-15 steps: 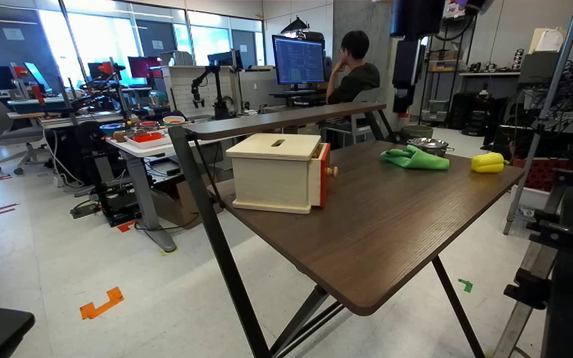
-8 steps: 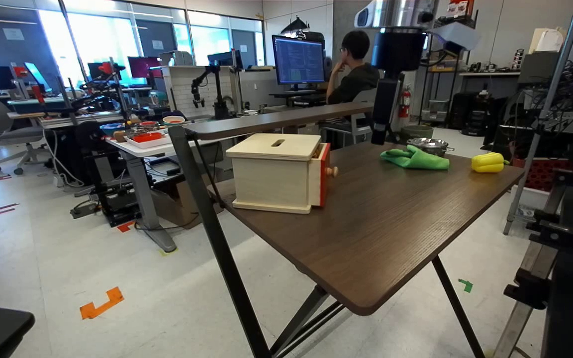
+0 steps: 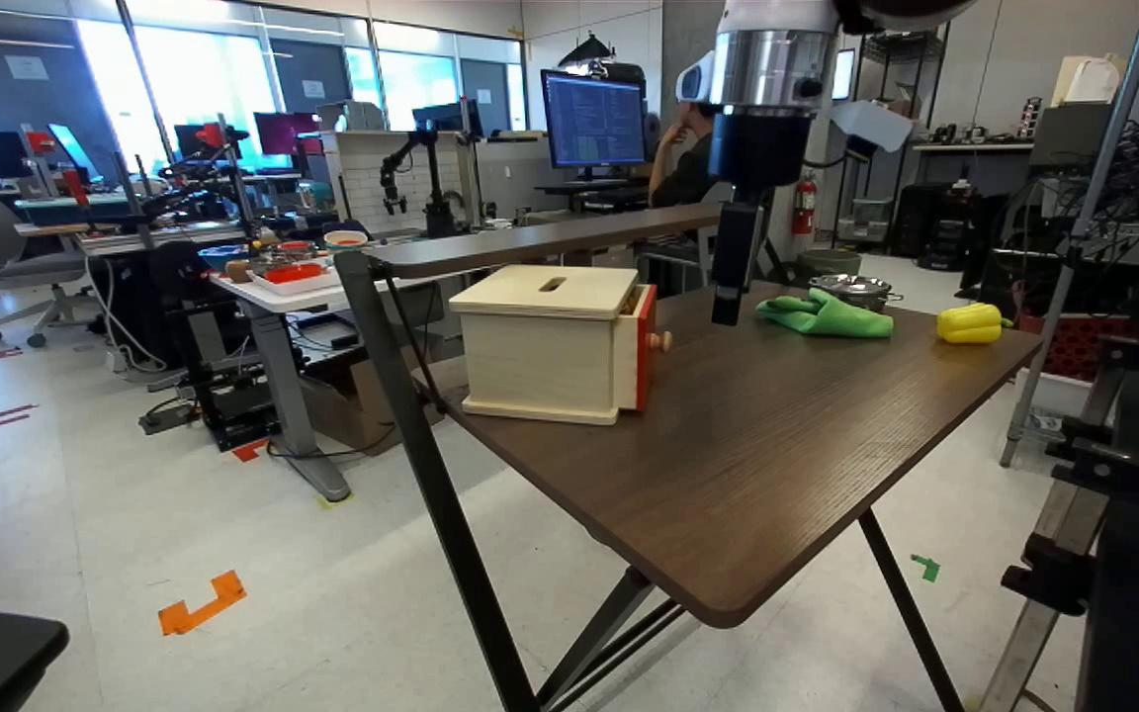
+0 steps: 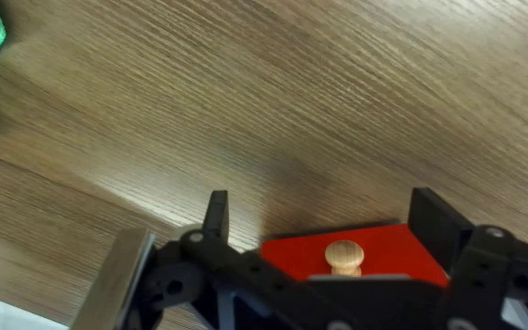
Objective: Open the drawer and take the stuffed animal out and place it on the table
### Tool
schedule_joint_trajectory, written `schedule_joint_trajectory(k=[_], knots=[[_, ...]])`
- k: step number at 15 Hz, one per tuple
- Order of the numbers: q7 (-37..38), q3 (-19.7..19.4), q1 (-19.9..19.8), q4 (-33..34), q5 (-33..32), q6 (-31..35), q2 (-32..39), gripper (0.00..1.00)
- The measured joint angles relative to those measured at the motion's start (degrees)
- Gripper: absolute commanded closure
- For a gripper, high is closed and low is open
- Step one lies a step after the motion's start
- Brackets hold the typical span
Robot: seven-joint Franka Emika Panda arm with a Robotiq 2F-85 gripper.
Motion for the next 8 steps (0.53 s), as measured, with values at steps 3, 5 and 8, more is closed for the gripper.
schedule_joint_trajectory(k=[3, 5, 8], knots=[[-0.95, 0.6, 0.01, 3.73, 0.0, -0.08, 3.33, 0.0], [-1.78, 0.99, 0.01, 6.2, 0.01, -0.15, 5.48, 0.0], [-2.82, 1.55, -0.01, 9.77, 0.11, -0.45, 8.51, 0.0]])
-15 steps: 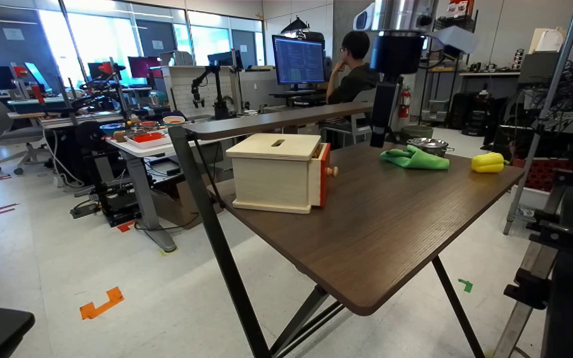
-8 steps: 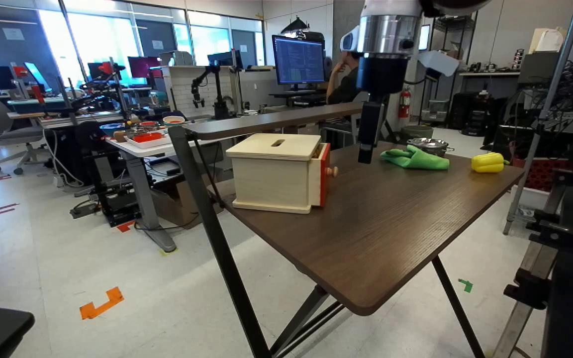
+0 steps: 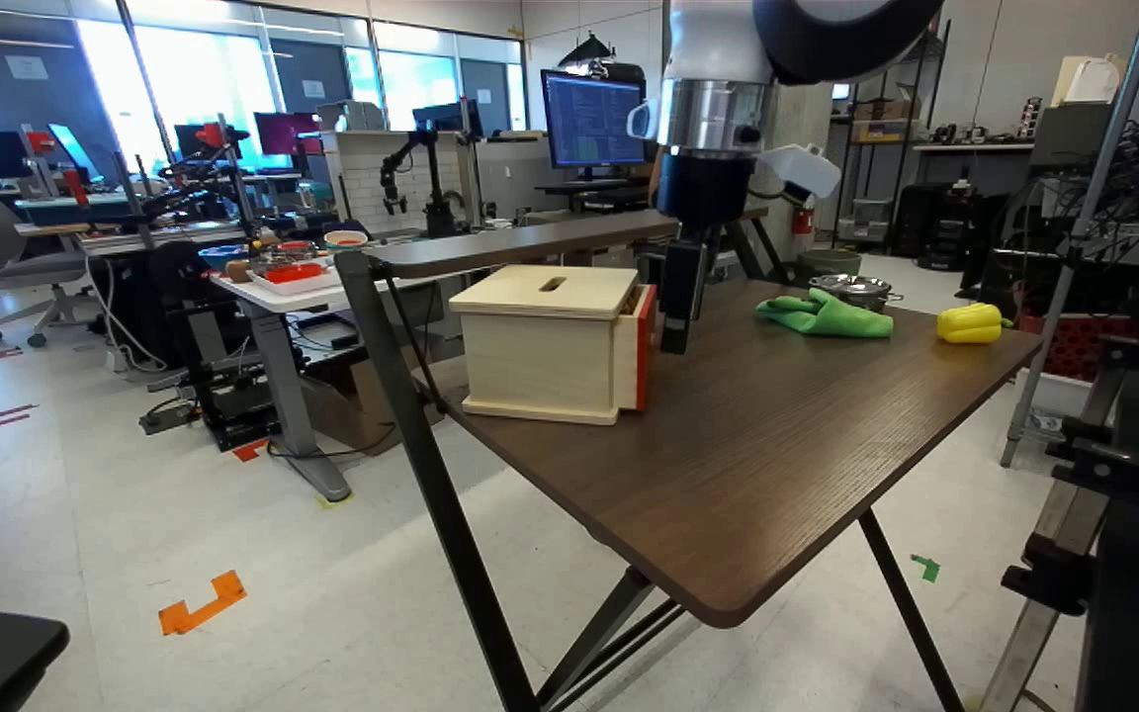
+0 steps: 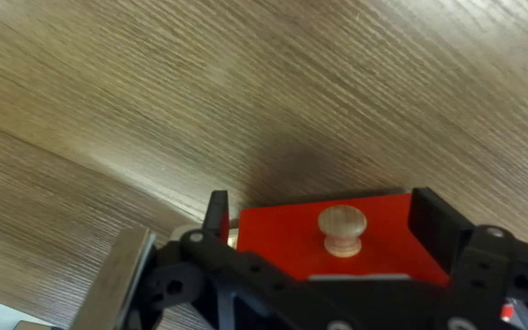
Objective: Open the drawer and take the stuffed animal out and place it on the table
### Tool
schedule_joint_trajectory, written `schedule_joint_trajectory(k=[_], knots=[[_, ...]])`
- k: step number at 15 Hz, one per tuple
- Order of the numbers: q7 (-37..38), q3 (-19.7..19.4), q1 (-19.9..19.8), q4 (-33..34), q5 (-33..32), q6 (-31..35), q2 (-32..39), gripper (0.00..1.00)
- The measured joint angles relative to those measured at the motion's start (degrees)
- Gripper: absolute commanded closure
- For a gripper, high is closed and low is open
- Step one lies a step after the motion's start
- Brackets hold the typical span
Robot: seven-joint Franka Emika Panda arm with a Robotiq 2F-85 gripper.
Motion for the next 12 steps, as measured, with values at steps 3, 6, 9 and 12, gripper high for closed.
schedule_joint_trajectory(k=[3, 6, 9, 12], knots=[[-0.96, 0.68, 0.0, 3.24, 0.04, -0.99, 2.65, 0.34], [-1.62, 1.04, 0.0, 5.68, 0.04, -2.45, 4.45, 0.58], [-1.75, 1.04, 0.0, 7.2, 0.04, -3.68, 5.19, 0.8], [-1.75, 1.42, 0.24, 7.7, 0.04, -4.91, 5.21, 0.97]])
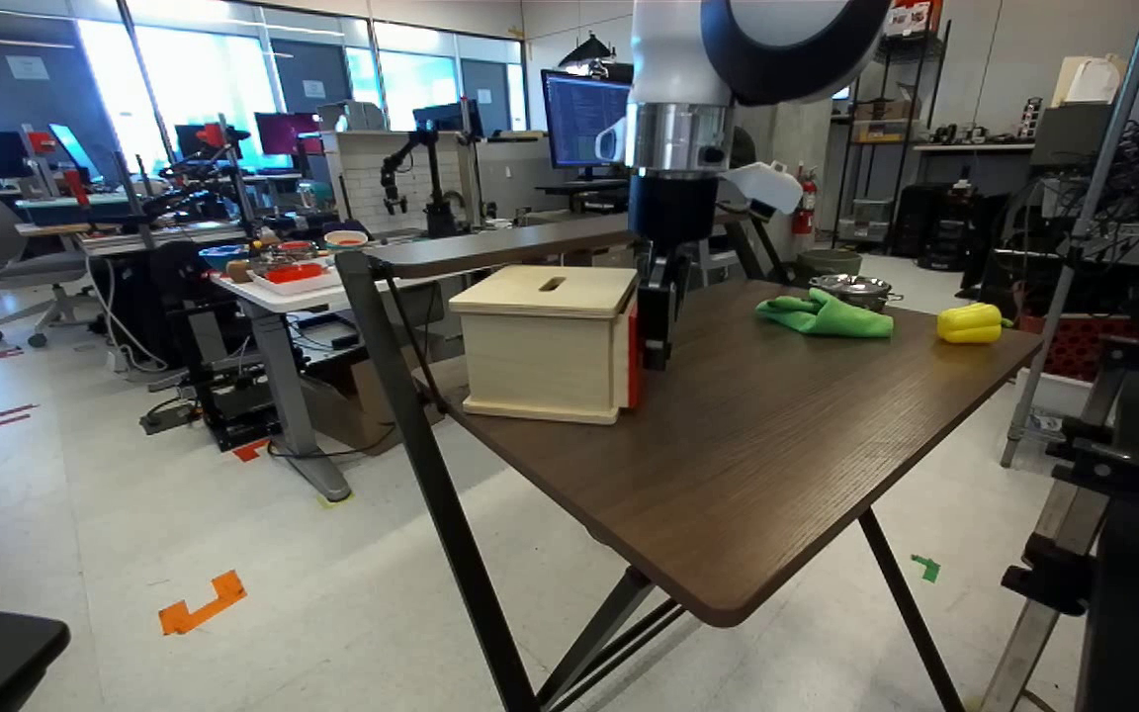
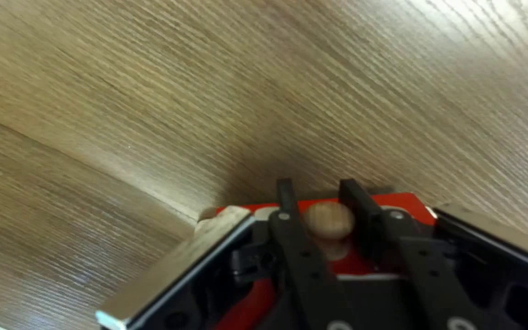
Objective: Open the drawer and take the stuffed animal out and place it on the table
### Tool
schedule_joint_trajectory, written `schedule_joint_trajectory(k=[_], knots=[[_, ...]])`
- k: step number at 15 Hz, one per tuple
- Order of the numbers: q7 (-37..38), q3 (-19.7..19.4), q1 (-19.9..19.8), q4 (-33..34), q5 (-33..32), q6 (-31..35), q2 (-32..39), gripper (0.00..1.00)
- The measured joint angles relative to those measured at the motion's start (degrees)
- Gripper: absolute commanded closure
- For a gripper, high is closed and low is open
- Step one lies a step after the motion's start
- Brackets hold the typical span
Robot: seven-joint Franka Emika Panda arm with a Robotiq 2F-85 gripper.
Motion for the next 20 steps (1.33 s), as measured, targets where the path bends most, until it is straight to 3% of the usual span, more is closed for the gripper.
schedule_joint_trajectory(k=[1, 8, 20], knots=[[0.1, -0.02, 0.13, 0.12, 0.0, -0.2, 0.0, 0.93], [0.24, -0.15, 0.09, -0.69, 0.0, 0.01, -0.45, 0.93], [0.86, -0.73, -1.04, -11.25, 0.0, 2.14, -6.82, 0.93]])
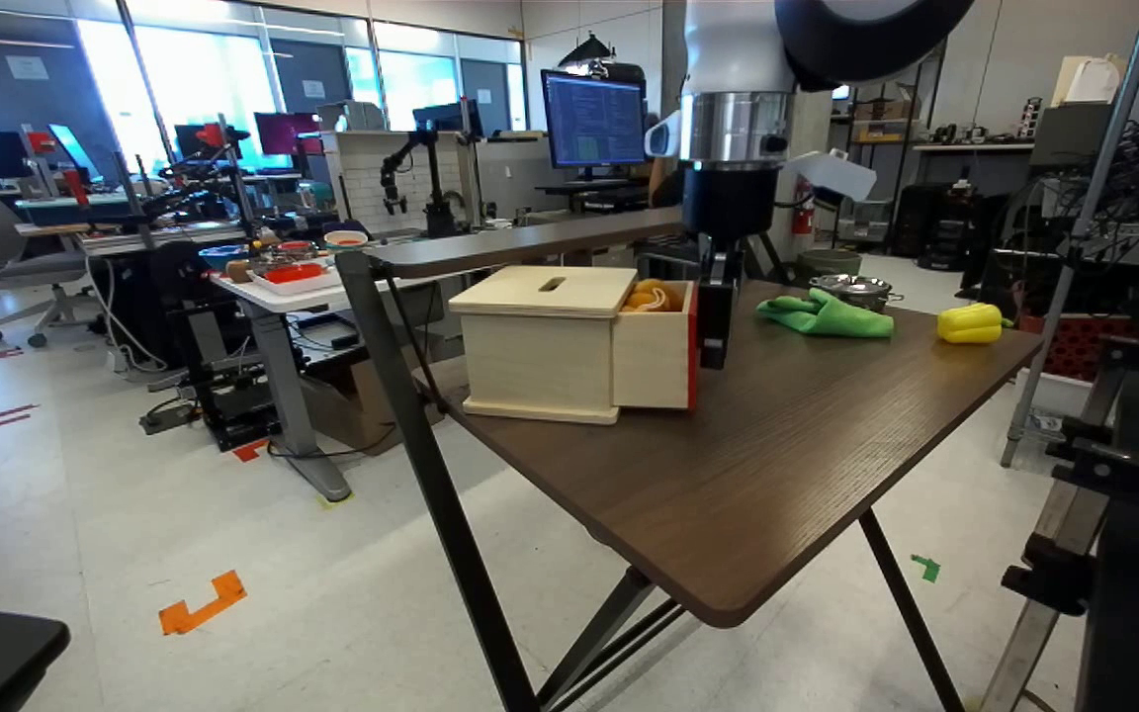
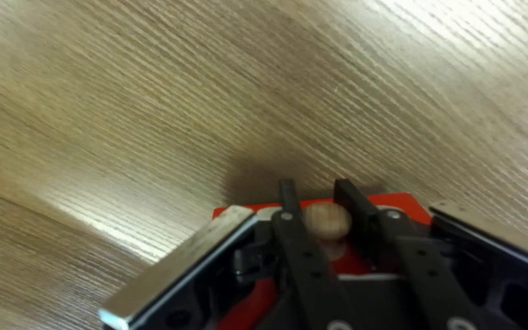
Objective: Open the drawer and take the stuffed animal out and place it on the table
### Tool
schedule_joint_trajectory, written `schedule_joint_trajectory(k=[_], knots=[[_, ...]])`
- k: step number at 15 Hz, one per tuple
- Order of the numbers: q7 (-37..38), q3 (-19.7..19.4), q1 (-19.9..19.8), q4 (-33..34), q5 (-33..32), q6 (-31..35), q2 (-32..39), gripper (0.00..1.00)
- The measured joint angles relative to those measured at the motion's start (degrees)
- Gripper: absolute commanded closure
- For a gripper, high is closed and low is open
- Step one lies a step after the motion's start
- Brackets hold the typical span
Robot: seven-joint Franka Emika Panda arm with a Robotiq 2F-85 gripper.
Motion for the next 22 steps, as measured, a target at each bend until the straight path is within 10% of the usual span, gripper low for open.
schedule_joint_trajectory(k=[5, 6, 7, 14, 22], knots=[[-0.02, 0.01, -0.45, -2.52, 0.14, 0.73, -1.38, 0.93], [-0.02, 0.01, -0.49, -2.77, 0.16, 0.78, -1.54, 0.87], [-0.02, 0.01, -0.53, -2.91, 0.2, 0.79, -1.63, 0.49], [0.77, -1.56, -1.94, -6.09, 0.34, -0.88, -1.41, 0.05], [1.26, -1.58, -4.03, -5.96, 3.29, -4.29, -3.83, 0.0]])
